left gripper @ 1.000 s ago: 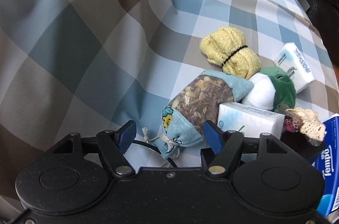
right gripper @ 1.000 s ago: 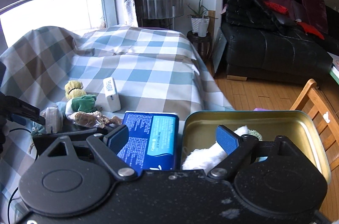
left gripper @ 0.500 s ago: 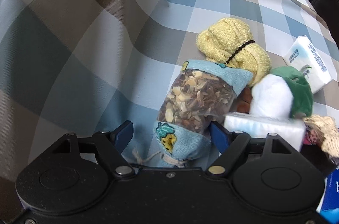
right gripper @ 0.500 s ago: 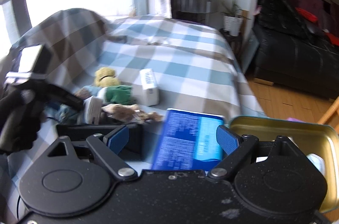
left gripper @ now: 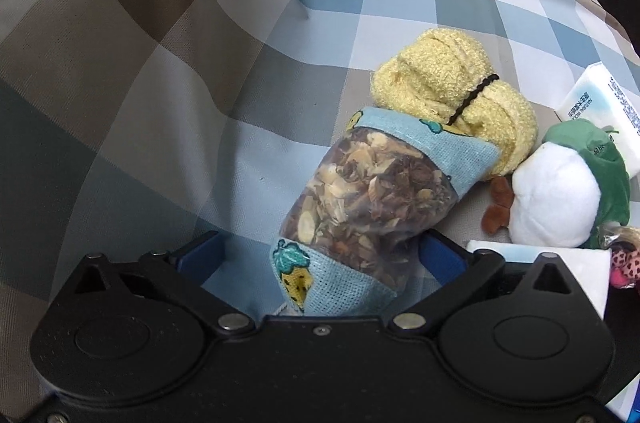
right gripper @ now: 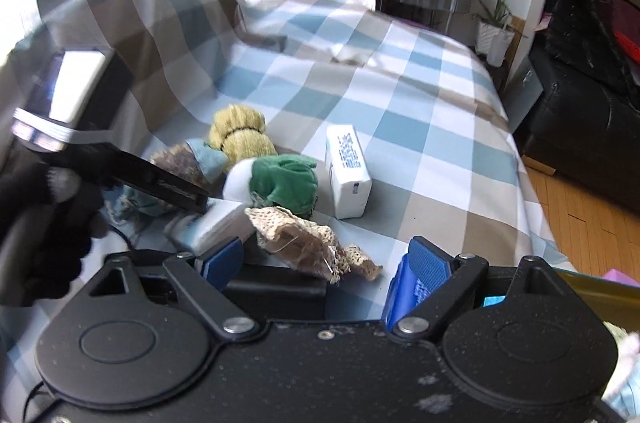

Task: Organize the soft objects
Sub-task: 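Move the left tool to the nut pouch while the right tool approaches the lace sachet, then grasp the nut-filled cloth pouch with the left tool while the right tool grasps the lace sachet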

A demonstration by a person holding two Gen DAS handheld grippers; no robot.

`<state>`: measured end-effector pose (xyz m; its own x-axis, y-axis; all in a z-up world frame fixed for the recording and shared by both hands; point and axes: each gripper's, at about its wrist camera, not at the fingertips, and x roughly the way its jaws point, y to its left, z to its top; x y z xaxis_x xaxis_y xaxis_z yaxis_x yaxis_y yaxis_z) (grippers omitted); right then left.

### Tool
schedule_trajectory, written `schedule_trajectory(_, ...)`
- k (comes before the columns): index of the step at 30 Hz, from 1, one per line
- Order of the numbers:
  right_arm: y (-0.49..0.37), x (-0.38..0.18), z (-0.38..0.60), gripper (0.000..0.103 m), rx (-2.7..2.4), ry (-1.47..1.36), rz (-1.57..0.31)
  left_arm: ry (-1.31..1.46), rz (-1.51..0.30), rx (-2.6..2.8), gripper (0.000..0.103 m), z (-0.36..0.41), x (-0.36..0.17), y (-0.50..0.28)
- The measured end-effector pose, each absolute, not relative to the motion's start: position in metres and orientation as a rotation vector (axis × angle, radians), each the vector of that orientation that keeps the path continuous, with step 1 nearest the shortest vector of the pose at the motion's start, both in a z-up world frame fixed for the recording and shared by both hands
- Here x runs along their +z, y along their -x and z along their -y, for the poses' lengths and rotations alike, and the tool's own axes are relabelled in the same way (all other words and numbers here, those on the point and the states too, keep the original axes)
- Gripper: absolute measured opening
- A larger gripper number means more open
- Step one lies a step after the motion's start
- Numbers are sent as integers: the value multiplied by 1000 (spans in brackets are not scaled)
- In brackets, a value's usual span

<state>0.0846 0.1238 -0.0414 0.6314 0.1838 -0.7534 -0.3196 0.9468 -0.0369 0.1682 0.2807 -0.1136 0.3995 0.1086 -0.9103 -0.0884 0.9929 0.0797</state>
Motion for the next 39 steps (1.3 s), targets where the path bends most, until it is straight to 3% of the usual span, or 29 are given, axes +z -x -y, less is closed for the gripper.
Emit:
schedule_trajectory(7,-109,-68,-135,87,301,253,-901,-25,-1118,123,101,-279,-114,-160)
schedule_trajectory(12,-119,-83,-138,68,318,252,-938,-21,-1114,119,101,-280,-114,-158)
schedule_trajectory(13,-121,-83,-138,62,331,234,-949,-21,-1112,120,101,-280,-114,-158)
schedule_trajectory(14,-123,-84,-137,48,349,212,-962,-22,-1111,120,101,-280,-114,-158)
schedule_trajectory(20,-120,-77,-131,36,346,144,-948,-20,-1111,121,101,-280,-114,-159)
schedule_trajectory(24,-116,-55,-113,36,327,67,-889,-21,-1099,125,100,-279,-114,-156)
schedule_trajectory(26,-112,-41,-104,36,318,30,-858,-25,-1093,108,93,-278,-112,-155)
schedule_trajectory(28,-108,-27,-94,36,311,-12,-831,-25,-1096,81,73,-273,-107,-154)
schedule_trajectory(31,-102,-7,-79,36,299,-67,-795,-91,-1080,48,51,-256,-101,-152)
schedule_trajectory(39,-71,28,-45,36,244,-124,-719,-82,-1099,84,43,-259,-88,-153)
